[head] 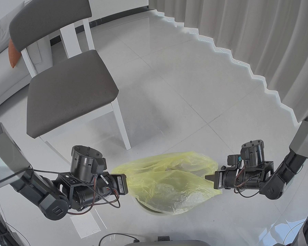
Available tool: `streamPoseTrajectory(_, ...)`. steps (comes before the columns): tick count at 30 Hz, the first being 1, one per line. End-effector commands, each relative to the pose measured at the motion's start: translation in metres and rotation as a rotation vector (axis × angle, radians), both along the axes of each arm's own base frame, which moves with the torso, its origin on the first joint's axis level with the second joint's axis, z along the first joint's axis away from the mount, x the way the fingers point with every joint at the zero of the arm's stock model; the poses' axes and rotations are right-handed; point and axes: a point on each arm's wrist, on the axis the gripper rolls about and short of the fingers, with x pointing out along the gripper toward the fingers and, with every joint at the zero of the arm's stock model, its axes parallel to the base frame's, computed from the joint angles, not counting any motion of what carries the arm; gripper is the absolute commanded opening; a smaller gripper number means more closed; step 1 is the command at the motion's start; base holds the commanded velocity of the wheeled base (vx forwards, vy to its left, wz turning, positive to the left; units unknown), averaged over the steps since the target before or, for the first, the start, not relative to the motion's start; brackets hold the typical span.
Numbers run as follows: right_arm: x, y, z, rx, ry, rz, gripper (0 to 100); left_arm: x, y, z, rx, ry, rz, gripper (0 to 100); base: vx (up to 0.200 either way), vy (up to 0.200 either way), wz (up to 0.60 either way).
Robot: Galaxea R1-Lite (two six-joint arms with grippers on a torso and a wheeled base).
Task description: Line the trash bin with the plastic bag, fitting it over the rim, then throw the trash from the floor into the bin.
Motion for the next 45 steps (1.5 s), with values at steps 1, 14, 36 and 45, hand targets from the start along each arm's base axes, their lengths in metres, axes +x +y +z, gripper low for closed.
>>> streamPoseTrajectory(1,0.018,0.008,-0.019,-0.010,0.018,0.003,0,0.015,0.002,-0.037,0.022,0.045,0.015,0,0.000,0.000,0.00)
streamPoseTrajectory(14,0.021,0.025,-0.030,-0.015,0.029,0.046,0,0.011,0.005,-0.069,0.065,0.066,-0.020,0,0.000,0.000,0.00)
streamPoseTrajectory(36,0.013,0.004,-0.057,-0.092,0.092,0.037,0,0.012,0.016,-0.111,-0.005,-0.099,-0.154,0,0.000,0.000,0.00)
streamPoseTrajectory(45,0.007,0.002,-0.061,-0.118,0.100,0.056,100,0.005,0.013,-0.109,-0.004,-0.090,-0.165,0,0.000,0.000,0.00)
